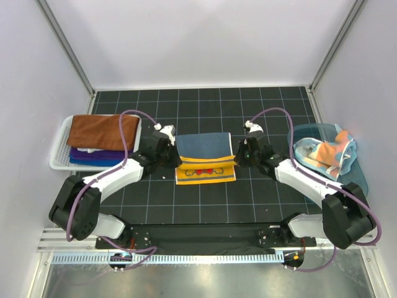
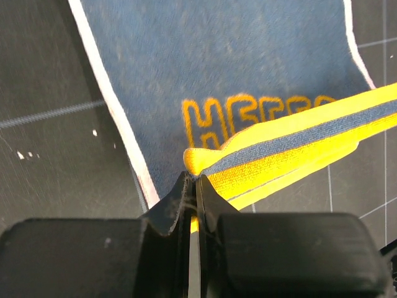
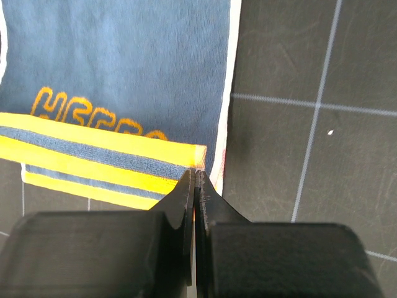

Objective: Fold and stack the towels
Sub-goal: Fold the towel

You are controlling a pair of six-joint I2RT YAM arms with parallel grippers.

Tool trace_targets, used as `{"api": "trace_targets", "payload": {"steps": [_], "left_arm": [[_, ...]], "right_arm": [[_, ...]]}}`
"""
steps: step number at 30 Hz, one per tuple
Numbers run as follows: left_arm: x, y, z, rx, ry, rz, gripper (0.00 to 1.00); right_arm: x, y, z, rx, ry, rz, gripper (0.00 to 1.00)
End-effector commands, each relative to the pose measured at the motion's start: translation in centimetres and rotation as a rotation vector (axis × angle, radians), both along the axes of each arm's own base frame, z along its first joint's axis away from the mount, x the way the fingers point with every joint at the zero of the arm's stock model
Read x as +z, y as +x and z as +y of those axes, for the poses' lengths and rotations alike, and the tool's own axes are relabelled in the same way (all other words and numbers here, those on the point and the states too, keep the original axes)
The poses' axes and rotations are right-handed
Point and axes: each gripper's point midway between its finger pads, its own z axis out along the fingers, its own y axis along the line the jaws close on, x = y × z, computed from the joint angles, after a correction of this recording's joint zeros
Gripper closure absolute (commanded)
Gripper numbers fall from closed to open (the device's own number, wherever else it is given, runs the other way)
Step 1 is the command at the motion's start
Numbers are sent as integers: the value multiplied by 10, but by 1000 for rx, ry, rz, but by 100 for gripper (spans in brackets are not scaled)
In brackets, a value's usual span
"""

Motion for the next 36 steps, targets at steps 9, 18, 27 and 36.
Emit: {"api": "trace_targets", "payload": {"steps": [9, 18, 27, 36], "left_arm": [[-4, -5, -5, 17, -24, -26, 80], [1, -11, -9, -13, -43, -30, 73], [19, -4, -1, 31, -6, -48, 66], [-11, 22, 2, 55, 178, 69, 61]], "right_arm": [[-27, -10, 3, 10, -6, 57, 97], [-27, -17, 0, 11, -9, 65, 71], [-11, -7, -3, -12, -36, 38, 56], [-21, 18, 2, -53, -81, 70, 56]]}}
